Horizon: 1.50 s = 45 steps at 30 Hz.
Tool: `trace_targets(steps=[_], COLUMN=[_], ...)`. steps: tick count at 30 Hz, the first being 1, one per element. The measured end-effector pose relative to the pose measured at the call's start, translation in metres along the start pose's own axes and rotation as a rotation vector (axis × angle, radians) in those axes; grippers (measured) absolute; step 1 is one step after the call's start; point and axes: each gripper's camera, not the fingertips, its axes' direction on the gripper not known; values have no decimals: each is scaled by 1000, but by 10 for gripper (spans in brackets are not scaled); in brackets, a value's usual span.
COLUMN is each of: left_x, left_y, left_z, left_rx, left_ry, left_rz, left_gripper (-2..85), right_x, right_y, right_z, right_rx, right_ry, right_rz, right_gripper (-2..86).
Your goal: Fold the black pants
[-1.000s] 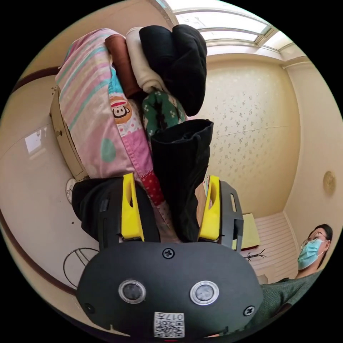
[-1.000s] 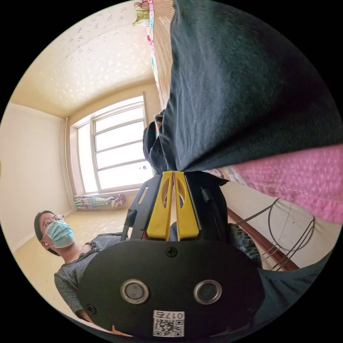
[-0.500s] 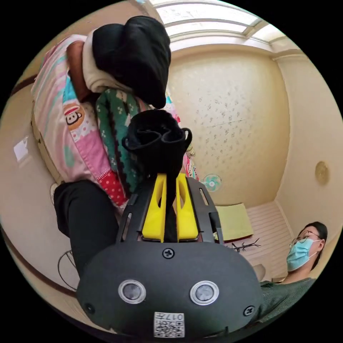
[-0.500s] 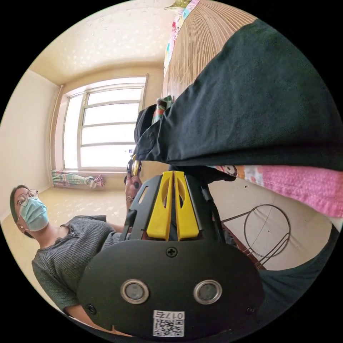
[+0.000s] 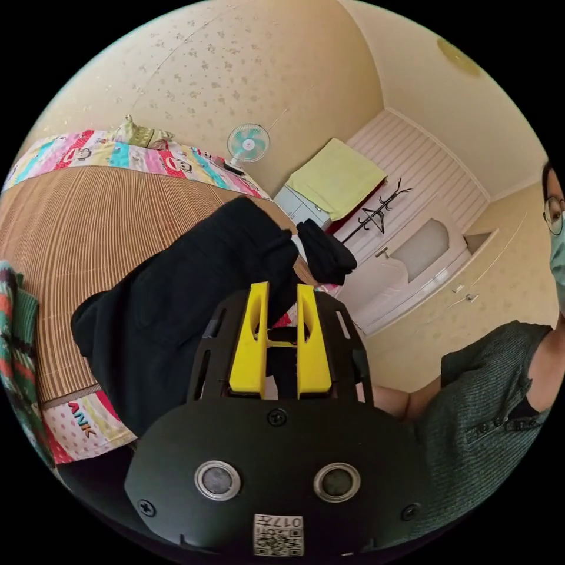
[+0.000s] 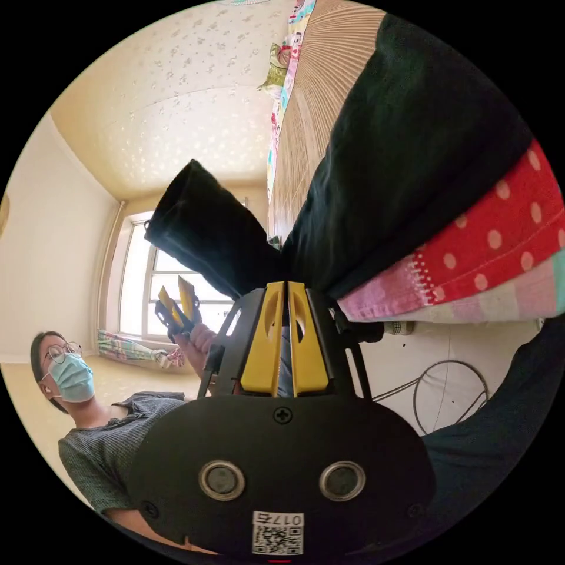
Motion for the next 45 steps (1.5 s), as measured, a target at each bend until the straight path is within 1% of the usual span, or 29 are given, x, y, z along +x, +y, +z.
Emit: trace_targets(steps=[1,3,4,6,9,12,14,16,18,20,21,22,23,25,27,29,30,31,33,34,35,36,38,40,41,42,43,44,45], left_x=[-4,-28,-36,-73,-120,-155,-169,-183,-203,-213,-217,-220,-225,-233,-244,-252,-258,-260,-261,-259,-253,-244,-223,-200,-185,-171,-165,-151,-137], left_y=[2,12,15,27,45,67,78,84,89,90,92,93,95,98,102,104,105,105,105,103,98,90,74,57,48,41,38,34,30], left_z=[3,-3,-7,-25,-31,-21,-11,2,15,13,8,6,3,1,1,2,1,-1,-13,-15,-19,-23,-28,-31,-34,-37,-38,-42,-47], left_rx=[9,41,44,59,0,-70,-101,-132,-159,-129,-97,-85,-83,-82,-84,-112,-129,-128,-79,-62,-34,-21,-30,-54,-69,-72,-71,-69,-73], left_ry=[-6,-149,-191,-314,-364,-304,-255,-186,-94,-32,6,16,26,31,35,35,61,78,202,245,327,375,392,362,323,288,277,255,195], left_rz=[-12,-108,-140,-287,-450,-576,-624,-659,-719,-725,-725,-727,-731,-746,-769,-780,-786,-793,-787,-777,-746,-701,-622,-553,-520,-501,-490,-460,-433], left_gripper=[83,110,123,160,190,203,200,182,168,181,191,188,183,176,146,114,95,83,55,52,51,51,50,50,50,50,50,51,51], right_x=[4,7,7,5,-2,-17,-24,-18,-8,0,0,-3,-11,-25,-29,-8,-3,-5,-32,-56,-78,-87,-120,-136,-142,-143,-141,-137,-136], right_y=[6,16,25,36,46,35,13,-8,-28,-45,-46,-44,-35,-15,6,23,27,38,62,78,91,97,120,138,147,150,151,147,145], right_z=[-8,-21,-28,-35,-34,-16,5,26,51,82,86,87,85,84,86,87,86,83,86,100,122,135,200,252,287,304,338,366,376], right_rx=[46,119,162,221,280,273,250,191,104,-57,-84,-99,-100,-82,-57,-4,17,70,154,163,125,87,-100,-213,-300,-341,-403,-407,-371], right_ry=[18,84,123,158,182,247,259,286,295,329,319,259,195,174,257,455,484,478,503,563,613,627,688,766,814,846,948,1103,1189], right_rz=[14,38,37,21,-52,-113,-153,-148,-140,-126,-129,-131,-147,-189,-195,-102,-73,-94,-249,-381,-514,-578,-823,-975,-1057,-1084,-1101,-1076,-1067], right_gripper=[17,21,24,27,37,80,154,172,152,69,63,54,49,47,50,67,74,94,138,169,210,230,282,296,295,281,254,179,141])
